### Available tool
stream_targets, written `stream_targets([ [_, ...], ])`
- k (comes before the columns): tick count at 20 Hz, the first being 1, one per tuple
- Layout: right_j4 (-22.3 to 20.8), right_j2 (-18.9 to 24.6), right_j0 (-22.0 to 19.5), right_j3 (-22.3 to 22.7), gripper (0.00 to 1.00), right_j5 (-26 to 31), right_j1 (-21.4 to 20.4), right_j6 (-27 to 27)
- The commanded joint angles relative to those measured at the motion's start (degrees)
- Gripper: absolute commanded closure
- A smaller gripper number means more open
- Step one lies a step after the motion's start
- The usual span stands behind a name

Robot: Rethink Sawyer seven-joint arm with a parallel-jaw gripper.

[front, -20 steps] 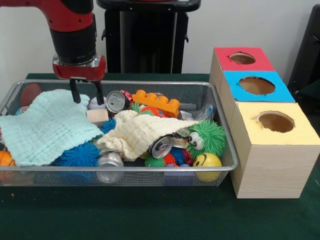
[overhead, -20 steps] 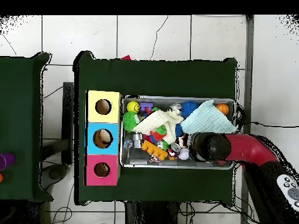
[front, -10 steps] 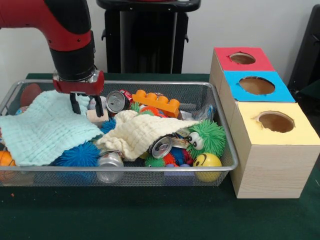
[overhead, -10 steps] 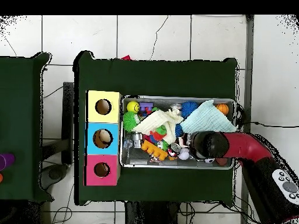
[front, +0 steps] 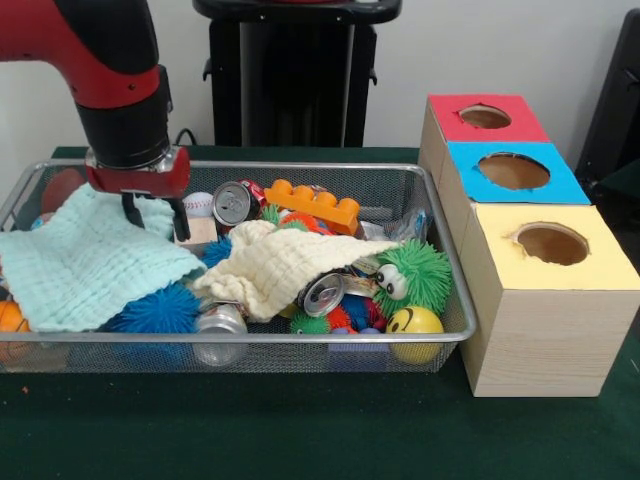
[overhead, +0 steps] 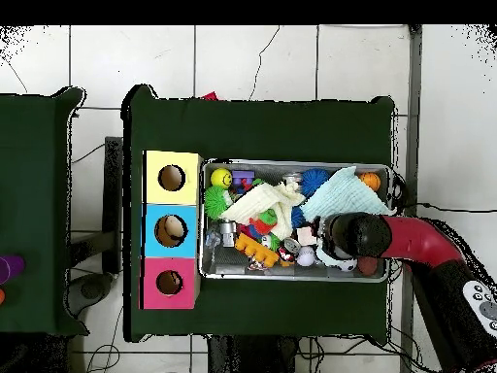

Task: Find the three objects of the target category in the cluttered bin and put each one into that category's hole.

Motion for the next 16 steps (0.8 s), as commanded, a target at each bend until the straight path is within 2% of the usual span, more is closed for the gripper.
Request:
stream_targets([
  [1, 1.5, 5.9, -2.1, -7.1, 0.0, 11.2, 2.1, -21.4],
  [9, 0.5, 8.5, -3.4, -13.7, 0.0, 18.3, 3.3, -27.2],
  [12, -0.6, 9.3, -3.6, -14.1, 0.0, 17.3, 3.5, -28.7],
  [13, -1.0, 9.8, -4.1, -12.9, 0.0, 14.7, 3.3, -28.2],
  [14, -1.2, 9.8, -4.2, -12.3, 1.0, 13.6, 3.2, -27.7],
  [16, -1.5, 9.5, -3.9, -11.6, 1.0, 12.6, 2.8, -26.4],
])
